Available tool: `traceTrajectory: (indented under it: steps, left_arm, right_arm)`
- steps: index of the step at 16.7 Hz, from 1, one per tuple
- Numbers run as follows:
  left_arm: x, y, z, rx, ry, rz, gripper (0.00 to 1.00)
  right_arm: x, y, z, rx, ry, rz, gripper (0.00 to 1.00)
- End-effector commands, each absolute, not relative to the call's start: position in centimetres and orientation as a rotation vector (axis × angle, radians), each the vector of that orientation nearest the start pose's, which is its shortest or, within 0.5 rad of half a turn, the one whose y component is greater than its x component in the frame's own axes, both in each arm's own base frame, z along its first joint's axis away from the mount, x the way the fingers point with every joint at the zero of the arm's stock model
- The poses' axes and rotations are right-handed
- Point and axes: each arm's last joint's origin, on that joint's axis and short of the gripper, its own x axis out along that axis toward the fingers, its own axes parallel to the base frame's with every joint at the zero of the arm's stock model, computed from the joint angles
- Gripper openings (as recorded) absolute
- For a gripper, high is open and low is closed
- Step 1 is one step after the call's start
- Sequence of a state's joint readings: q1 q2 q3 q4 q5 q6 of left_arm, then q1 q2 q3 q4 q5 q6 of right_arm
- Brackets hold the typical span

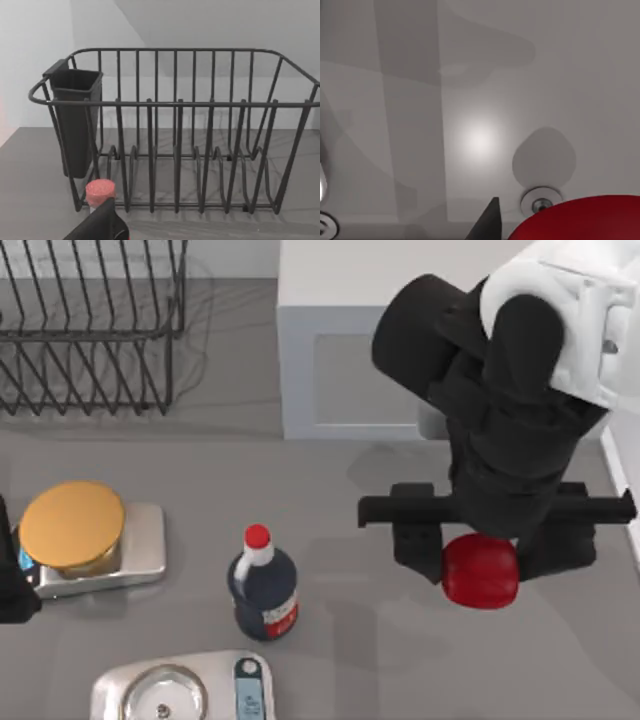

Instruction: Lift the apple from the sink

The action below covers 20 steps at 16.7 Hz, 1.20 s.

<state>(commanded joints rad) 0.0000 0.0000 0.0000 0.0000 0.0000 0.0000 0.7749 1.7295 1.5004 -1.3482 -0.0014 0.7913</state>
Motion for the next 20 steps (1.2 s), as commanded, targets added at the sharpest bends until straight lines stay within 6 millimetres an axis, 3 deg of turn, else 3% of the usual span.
traceTrajectory:
  steps: [9, 15, 20]
  left_arm:
    - [10.6, -0.1, 16.0, 0.000, 0.000, 0.000, 1.00]
    - [10.6, -0.1, 16.0, 0.000, 0.000, 0.000, 1.00]
    - [10.6, -0.1, 16.0, 0.000, 0.000, 0.000, 1.00]
  right_arm:
    - [22.6, 22.7, 16.9, 0.012, 1.566, -0.004, 0.00]
    - [22.4, 22.6, 16.0, 0.008, 1.571, -0.008, 0.00]
    - [22.4, 22.6, 16.0, 0.008, 1.571, -0.008, 0.38]
